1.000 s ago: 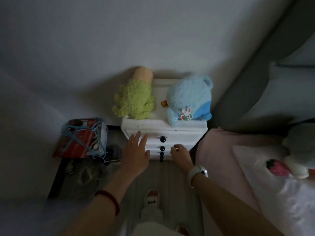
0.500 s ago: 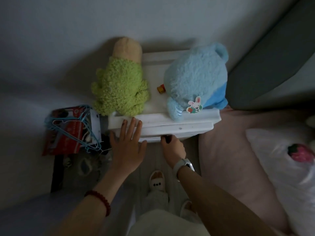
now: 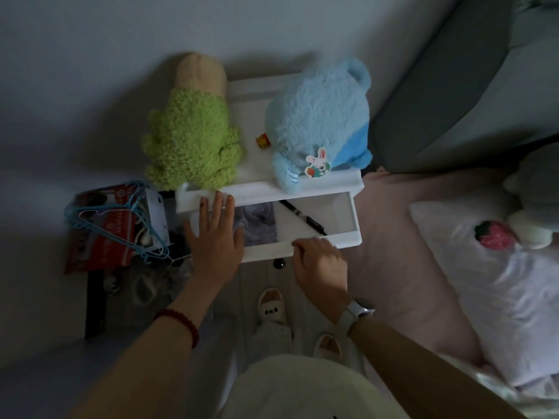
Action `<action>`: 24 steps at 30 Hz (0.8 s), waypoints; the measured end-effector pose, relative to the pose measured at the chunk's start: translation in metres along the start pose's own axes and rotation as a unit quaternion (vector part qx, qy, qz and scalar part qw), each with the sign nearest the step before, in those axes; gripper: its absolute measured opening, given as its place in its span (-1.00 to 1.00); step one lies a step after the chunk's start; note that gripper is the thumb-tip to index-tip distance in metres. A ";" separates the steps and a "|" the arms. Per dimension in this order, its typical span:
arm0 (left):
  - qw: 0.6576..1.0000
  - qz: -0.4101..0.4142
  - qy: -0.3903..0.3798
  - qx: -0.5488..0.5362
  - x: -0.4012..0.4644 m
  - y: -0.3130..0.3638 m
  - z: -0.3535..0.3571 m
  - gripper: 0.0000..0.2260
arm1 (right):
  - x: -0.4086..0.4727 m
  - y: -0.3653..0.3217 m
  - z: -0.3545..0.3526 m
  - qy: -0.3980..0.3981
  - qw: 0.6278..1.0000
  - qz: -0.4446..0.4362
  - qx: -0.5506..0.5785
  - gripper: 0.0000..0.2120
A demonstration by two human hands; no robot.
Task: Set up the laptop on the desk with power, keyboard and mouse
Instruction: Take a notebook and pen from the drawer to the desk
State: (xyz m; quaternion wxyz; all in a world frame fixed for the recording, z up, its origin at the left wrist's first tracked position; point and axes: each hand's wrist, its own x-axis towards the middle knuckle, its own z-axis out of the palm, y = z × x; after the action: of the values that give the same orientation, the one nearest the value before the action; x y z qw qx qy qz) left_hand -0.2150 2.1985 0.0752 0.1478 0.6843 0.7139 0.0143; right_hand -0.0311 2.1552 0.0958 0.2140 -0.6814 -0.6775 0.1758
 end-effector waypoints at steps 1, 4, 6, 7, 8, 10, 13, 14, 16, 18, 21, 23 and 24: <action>1.000 -0.001 -0.001 0.005 0.000 0.000 0.000 -0.45 | 0.006 0.001 -0.002 -0.008 1.000 -0.015 -0.022 -0.91; 1.000 -0.013 -0.012 0.007 -0.001 0.001 0.001 -0.44 | 0.016 0.010 0.000 -0.147 0.984 -0.035 -0.092 -0.73; 1.000 -0.018 -0.017 0.012 -0.001 0.002 0.000 -0.44 | 0.015 0.016 0.002 -0.208 0.969 -0.052 -0.119 -0.69; 1.000 -0.020 -0.018 0.012 -0.001 0.003 -0.001 -0.44 | 0.013 0.018 0.003 -0.223 0.966 -0.057 -0.118 -0.68; 1.000 -0.021 -0.016 0.010 -0.003 0.005 -0.002 -0.44 | 0.010 0.019 0.002 -0.231 0.964 -0.062 -0.113 -0.68; 1.000 -0.023 -0.010 0.009 -0.008 0.009 -0.002 -0.44 | 0.002 0.022 0.000 -0.248 0.960 -0.072 -0.108 -0.68; 0.999 -0.023 -0.025 0.010 -0.021 0.014 0.005 -0.46 | -0.011 0.025 -0.005 -0.279 0.952 -0.064 -0.106 -0.67; 0.999 -0.025 -0.036 0.001 -0.025 0.015 0.008 -0.47 | -0.014 0.026 -0.007 -0.289 0.950 -0.058 -0.104 -0.66; 0.998 -0.028 -0.059 -0.020 -0.032 0.018 0.015 -0.48 | -0.019 0.027 -0.007 -0.306 0.946 -0.044 -0.098 -0.65; 0.996 -0.029 -0.074 -0.045 -0.036 0.019 0.022 -0.48 | -0.021 0.027 -0.007 -0.311 0.945 -0.030 -0.098 -0.65; 0.986 -0.074 -0.106 -0.106 -0.036 0.017 0.033 -0.47 | -0.012 0.026 -0.001 -0.330 0.939 0.005 -0.095 -0.67; 0.980 -0.094 -0.132 -0.115 -0.033 0.013 0.042 -0.46 | 0.000 0.028 0.008 -0.323 0.943 0.051 -0.069 -0.74; 0.979 -0.094 -0.143 -0.108 -0.031 0.011 0.045 -0.45 | 0.006 0.029 0.014 -0.309 0.947 0.073 -0.054 -0.77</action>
State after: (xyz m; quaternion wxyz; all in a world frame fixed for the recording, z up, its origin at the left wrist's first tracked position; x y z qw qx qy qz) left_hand -0.1931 2.1606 0.0406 0.3226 0.5890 0.7407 -0.0207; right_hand -0.0137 2.1625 0.0693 -0.0567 -0.6520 -0.6671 0.3559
